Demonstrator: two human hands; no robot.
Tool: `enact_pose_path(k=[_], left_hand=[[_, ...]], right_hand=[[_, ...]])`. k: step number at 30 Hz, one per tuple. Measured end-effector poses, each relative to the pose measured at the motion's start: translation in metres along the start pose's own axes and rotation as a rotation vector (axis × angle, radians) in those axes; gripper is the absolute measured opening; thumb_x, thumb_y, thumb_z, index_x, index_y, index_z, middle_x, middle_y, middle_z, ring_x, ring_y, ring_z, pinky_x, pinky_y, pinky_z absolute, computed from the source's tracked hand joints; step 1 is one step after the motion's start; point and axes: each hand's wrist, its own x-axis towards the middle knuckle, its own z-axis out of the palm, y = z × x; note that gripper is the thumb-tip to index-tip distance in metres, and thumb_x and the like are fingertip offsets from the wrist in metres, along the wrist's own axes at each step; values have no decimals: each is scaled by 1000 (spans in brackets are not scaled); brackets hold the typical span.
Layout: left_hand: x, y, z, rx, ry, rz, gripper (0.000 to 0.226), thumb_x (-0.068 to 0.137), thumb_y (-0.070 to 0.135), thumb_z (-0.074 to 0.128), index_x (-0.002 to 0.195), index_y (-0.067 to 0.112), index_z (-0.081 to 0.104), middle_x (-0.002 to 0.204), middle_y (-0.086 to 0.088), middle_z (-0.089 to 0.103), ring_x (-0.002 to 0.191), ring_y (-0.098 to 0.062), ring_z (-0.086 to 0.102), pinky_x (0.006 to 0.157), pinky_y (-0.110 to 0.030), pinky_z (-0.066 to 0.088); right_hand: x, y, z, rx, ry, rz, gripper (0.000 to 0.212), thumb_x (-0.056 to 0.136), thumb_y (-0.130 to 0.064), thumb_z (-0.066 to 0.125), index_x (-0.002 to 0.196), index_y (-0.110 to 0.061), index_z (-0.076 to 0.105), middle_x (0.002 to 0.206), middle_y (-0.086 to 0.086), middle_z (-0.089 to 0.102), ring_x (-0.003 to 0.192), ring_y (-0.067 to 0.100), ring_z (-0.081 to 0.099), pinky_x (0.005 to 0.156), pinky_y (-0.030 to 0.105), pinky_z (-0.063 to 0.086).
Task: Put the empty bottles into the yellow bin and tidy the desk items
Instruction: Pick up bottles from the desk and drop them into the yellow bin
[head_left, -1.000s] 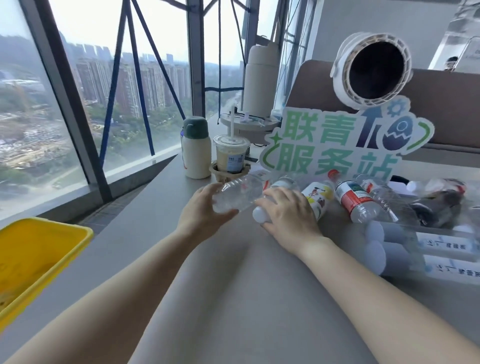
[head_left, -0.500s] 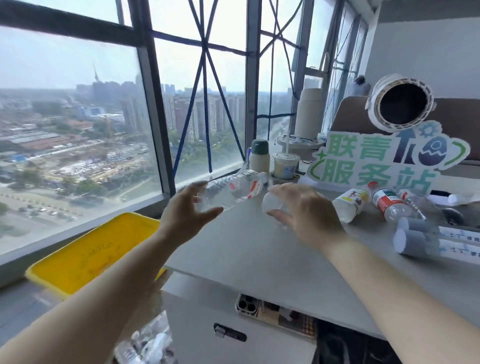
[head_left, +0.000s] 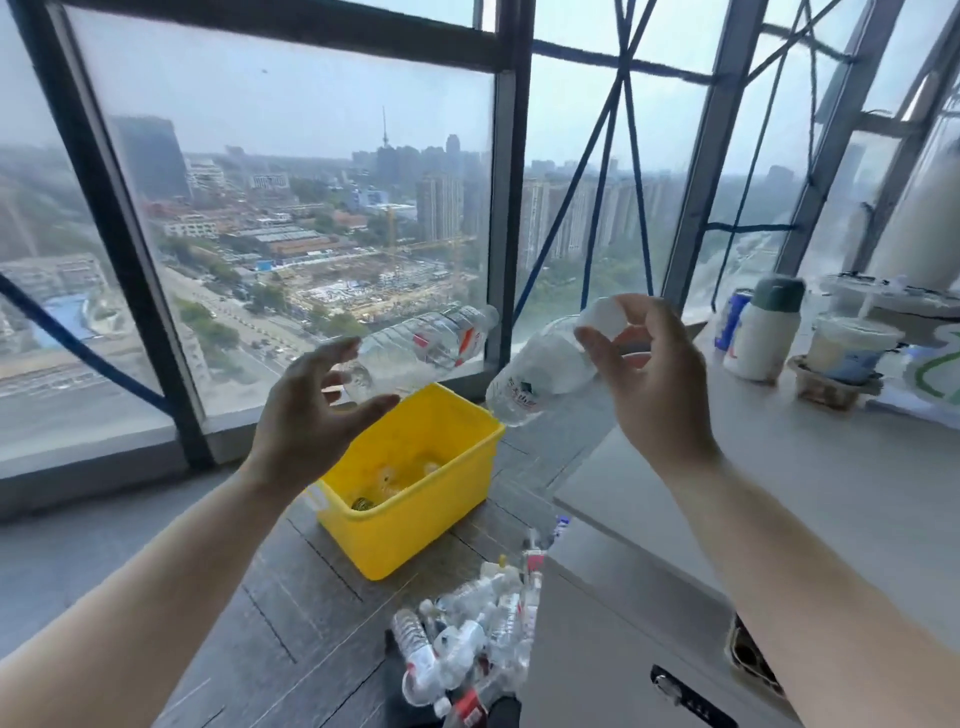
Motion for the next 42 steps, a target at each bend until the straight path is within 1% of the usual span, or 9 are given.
enact_pose_path(k=[3, 6, 14, 20, 24, 26, 28, 30, 42], left_hand=[[24, -30, -14, 14, 56, -8, 80, 68, 43, 75, 138, 18, 45, 137, -5, 51, 111, -14, 54, 80, -16, 44], [48, -52, -22, 19, 83, -11, 78, 69, 41, 75, 137, 17, 45, 136, -6, 52, 111, -13, 54, 77, -11, 43], [99, -88, -28, 45, 115, -19, 76, 73, 37, 76, 139, 17, 43, 137, -6, 52, 111, -12, 53, 82, -16, 45], [147, -111, -17, 57, 119, -3, 75, 74, 36, 76, 139, 17, 43, 137, -5, 51, 113, -15, 55, 82, -17, 45], [199, -143, 1, 131, 86, 0, 77, 77, 39, 74, 141, 17, 39, 140, -6, 48, 116, -19, 54, 92, -36, 50], [228, -169, 15, 343, -93, -149, 85, 84, 43, 66, 150, 18, 19, 156, -7, 25, 136, -24, 37, 108, -44, 37], [241, -197, 28, 617, -340, -382, 97, 88, 51, 57, 151, 19, -9, 160, -2, -7, 147, -24, 9, 116, -49, 16], [241, -218, 37, 653, -460, -491, 101, 86, 55, 55, 149, 20, -16, 159, 1, -15, 147, -23, 0, 117, -52, 8], [190, -162, 39, 391, -425, -235, 78, 89, 45, 58, 151, 19, 18, 157, 1, 21, 144, -17, 20, 115, -35, 21]], right_hand=[[18, 6, 53, 64, 41, -21, 40, 86, -40, 63, 110, -9, 57, 101, 1, 60, 84, 12, 58, 64, 8, 45], [38, 9, 93, 100, 72, -19, 39, 87, -36, 65, 112, -6, 56, 104, 4, 61, 86, 9, 55, 62, 5, 42], [84, 14, 160, 158, 139, -53, 48, 88, -42, 61, 115, -3, 53, 107, 1, 56, 88, 7, 53, 64, 10, 46], [116, 34, 208, 140, 154, -78, 53, 87, -48, 58, 116, -3, 52, 111, 10, 63, 93, 19, 61, 68, 39, 57], [135, 57, 256, 126, 183, -60, 54, 86, -49, 59, 116, -4, 52, 113, 9, 63, 94, 21, 62, 68, 36, 56], [135, 83, 288, -7, 40, 16, 58, 85, -48, 61, 123, -6, 46, 121, 10, 60, 101, 26, 62, 72, 33, 50], [120, 114, 320, -216, -396, 246, 72, 85, -46, 63, 139, -13, 29, 142, 10, 44, 120, 31, 52, 84, 41, 47], [98, 140, 339, -339, -707, 424, 82, 85, -48, 63, 146, -14, 18, 152, 10, 31, 132, 33, 40, 98, 45, 42], [84, 125, 299, -332, -736, 310, 63, 88, -42, 60, 139, -16, 35, 141, 8, 45, 124, 29, 47, 94, 44, 47]])
